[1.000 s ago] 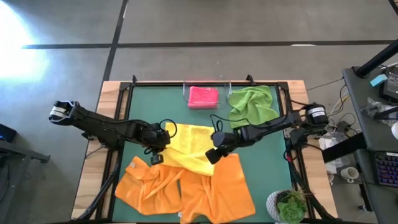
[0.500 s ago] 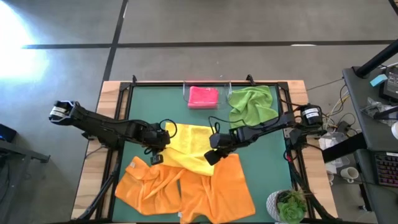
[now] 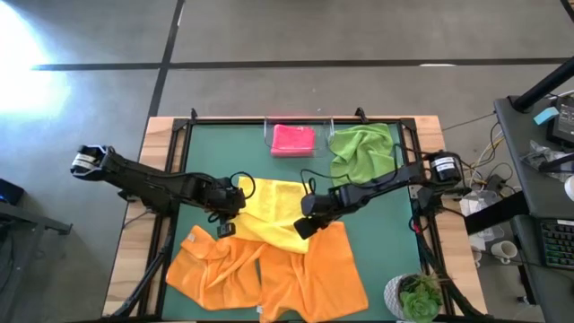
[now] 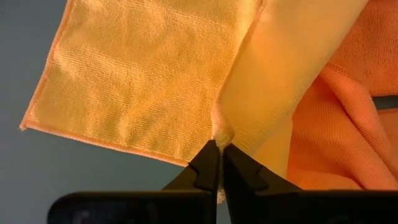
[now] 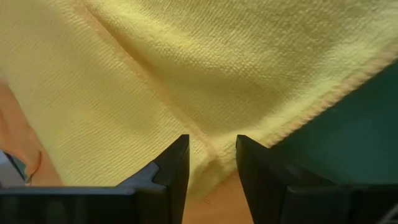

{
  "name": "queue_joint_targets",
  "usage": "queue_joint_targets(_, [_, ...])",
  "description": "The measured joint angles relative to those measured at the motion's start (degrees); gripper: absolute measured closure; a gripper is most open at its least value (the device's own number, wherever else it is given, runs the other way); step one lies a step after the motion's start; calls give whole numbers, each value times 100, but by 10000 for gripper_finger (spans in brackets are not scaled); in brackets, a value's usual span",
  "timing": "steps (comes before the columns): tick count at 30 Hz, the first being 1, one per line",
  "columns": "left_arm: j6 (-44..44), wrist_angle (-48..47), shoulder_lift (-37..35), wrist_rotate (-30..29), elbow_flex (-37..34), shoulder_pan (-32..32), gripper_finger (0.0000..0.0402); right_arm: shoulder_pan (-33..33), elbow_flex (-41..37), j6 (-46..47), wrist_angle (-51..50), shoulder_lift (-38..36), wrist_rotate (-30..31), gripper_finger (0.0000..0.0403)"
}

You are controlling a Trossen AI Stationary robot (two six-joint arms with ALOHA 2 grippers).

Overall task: Fold microfiber towels
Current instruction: Fold the yellow microfiber towel

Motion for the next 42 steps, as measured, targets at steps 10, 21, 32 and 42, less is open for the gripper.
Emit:
queue_joint_targets(10, [-14,9,0,0,-35,-1,401,31,212,63,14,26,-246,284])
queue_joint_targets(21, [-8,10,0,2,-66,0,401,41,165,152,-209,71,-250,284])
queue_joint_targets(32, [17,24,1,2,-66,-2,401,44,171,120,25,328,-295,285])
queue_joint_targets(42, [19,26,1,2,-66,-1,401,44,193,38,-5,293,-289,340])
